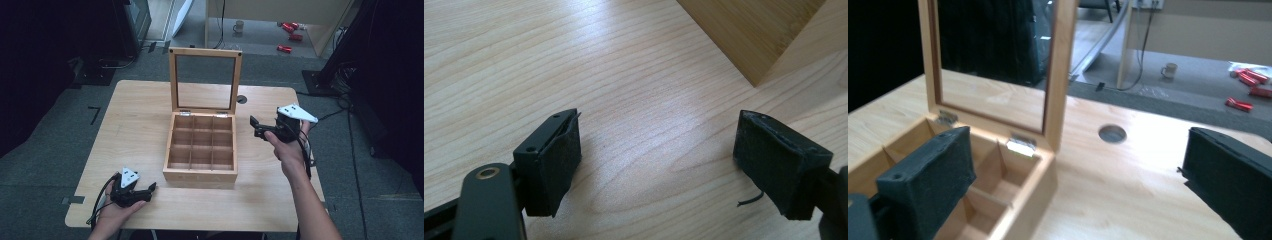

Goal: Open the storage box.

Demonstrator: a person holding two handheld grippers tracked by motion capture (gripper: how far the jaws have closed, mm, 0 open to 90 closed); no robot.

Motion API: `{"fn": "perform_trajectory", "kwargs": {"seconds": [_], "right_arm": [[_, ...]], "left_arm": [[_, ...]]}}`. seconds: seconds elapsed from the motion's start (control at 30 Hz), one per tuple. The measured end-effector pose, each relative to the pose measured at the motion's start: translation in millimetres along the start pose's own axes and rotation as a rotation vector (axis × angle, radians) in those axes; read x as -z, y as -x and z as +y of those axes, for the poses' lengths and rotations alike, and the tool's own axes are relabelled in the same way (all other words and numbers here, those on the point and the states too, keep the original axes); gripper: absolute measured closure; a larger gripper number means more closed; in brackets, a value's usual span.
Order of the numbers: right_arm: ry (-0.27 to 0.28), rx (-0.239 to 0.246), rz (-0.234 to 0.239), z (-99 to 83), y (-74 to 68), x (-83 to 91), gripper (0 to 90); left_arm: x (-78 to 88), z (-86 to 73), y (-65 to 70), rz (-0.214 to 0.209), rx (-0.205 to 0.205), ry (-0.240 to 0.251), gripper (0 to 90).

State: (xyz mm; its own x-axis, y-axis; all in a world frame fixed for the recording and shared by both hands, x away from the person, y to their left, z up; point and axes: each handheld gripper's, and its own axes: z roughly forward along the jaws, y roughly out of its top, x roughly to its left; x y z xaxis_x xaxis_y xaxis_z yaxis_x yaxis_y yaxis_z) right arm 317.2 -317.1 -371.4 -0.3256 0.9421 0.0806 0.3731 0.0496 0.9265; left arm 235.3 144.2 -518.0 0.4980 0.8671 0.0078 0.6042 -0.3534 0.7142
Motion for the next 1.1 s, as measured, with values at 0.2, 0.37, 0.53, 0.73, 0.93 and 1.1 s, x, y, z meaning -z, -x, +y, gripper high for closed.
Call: {"fn": "perform_trajectory", "kwargs": {"seconds": [0.2,0.37,0.53,0.73,0.93,1.1], "right_arm": [[-0.025,0.007,-0.095,-24.7,9.1,17.4,0.0],[-0.04,-0.011,-0.098,-46.2,16.8,30.6,0.0],[-0.056,-0.008,-0.103,-68.2,22.4,41.8,0.0],[-0.079,-0.027,-0.119,-97.3,30.2,49.8,0.0],[-0.114,-0.071,-0.122,-126.6,40.2,58.5,0.0],[-0.144,-0.08,-0.132,-148.5,46.1,68.7,0.0]], "left_arm": [[0.0,0.0,-0.2,0.002,-0.001,0.0,19.6],[0.1,0.0,-0.2,0.003,0.001,-0.001,19.6],[0.1,0.0,-0.3,0.004,0.0,0.0,19.6],[0.2,0.0,-0.4,0.006,-0.001,-0.001,19.6],[0.1,0.0,-0.4,0.006,0.002,-0.001,19.5],[0.1,0.0,-0.4,0.006,0.002,-0.001,19.6]]}}
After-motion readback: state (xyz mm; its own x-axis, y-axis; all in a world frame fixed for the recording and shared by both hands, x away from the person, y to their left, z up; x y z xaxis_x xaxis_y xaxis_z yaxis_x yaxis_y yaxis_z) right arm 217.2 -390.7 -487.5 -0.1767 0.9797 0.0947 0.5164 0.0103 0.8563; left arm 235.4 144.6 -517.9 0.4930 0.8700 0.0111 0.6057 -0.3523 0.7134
